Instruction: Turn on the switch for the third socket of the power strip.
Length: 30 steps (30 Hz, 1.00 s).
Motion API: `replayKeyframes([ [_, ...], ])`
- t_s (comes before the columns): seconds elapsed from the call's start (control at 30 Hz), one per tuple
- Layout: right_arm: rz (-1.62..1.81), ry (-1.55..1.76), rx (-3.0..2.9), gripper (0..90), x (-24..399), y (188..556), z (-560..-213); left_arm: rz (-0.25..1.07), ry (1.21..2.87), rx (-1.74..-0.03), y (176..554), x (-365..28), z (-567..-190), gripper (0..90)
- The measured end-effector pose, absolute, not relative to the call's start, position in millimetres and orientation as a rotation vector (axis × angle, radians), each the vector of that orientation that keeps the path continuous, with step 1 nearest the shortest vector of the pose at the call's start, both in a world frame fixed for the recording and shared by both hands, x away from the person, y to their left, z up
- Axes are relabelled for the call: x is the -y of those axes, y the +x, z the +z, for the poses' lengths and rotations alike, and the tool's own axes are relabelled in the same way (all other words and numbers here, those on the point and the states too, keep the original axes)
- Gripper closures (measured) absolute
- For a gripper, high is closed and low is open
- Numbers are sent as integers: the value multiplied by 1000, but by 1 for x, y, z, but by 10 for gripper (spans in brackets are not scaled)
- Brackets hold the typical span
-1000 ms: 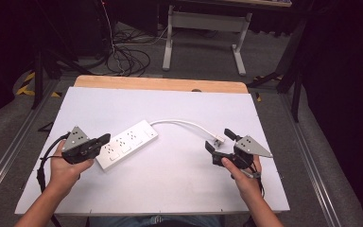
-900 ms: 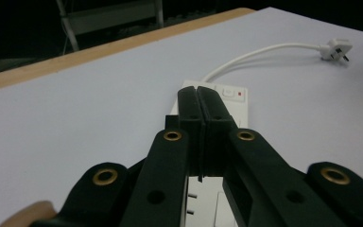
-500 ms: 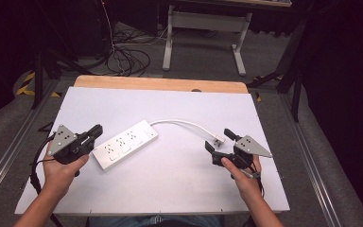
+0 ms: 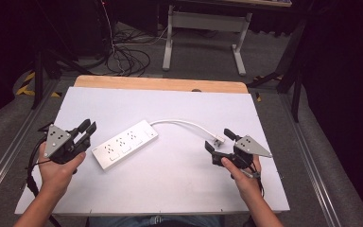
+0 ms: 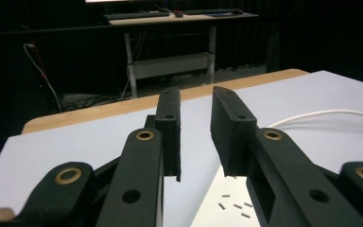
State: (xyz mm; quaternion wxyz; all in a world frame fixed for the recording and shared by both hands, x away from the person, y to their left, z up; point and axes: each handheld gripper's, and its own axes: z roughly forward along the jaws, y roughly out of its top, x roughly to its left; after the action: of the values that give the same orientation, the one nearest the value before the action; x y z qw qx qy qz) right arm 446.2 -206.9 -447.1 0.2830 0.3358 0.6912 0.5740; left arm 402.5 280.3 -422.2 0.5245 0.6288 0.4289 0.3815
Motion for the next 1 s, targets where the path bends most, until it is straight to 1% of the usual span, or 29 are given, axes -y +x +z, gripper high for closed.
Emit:
replayKeyframes([
  [0.17, 1536, 897, -1851, 124, 207, 446, -447, 954, 1483, -1055, 401, -283, -420, 678],
  [0.27, 1537, 897, -1851, 124, 207, 446, -447, 960, 1463, -1095, 401, -285, -419, 618],
  [0.37, 1537, 897, -1851, 125, 207, 446, -447, 966, 1454, -1117, 401, -287, -419, 583],
  [0.47, 1537, 898, -1851, 125, 207, 446, -447, 965, 1444, -1135, 401, -289, -419, 521],
  [0.63, 1537, 895, -1852, 125, 207, 446, -447, 962, 1442, -1159, 402, -291, -418, 456],
  [1.0, 1539, 889, -1853, 124, 206, 447, -447, 965, 1436, -1172, 401, -294, -419, 427],
])
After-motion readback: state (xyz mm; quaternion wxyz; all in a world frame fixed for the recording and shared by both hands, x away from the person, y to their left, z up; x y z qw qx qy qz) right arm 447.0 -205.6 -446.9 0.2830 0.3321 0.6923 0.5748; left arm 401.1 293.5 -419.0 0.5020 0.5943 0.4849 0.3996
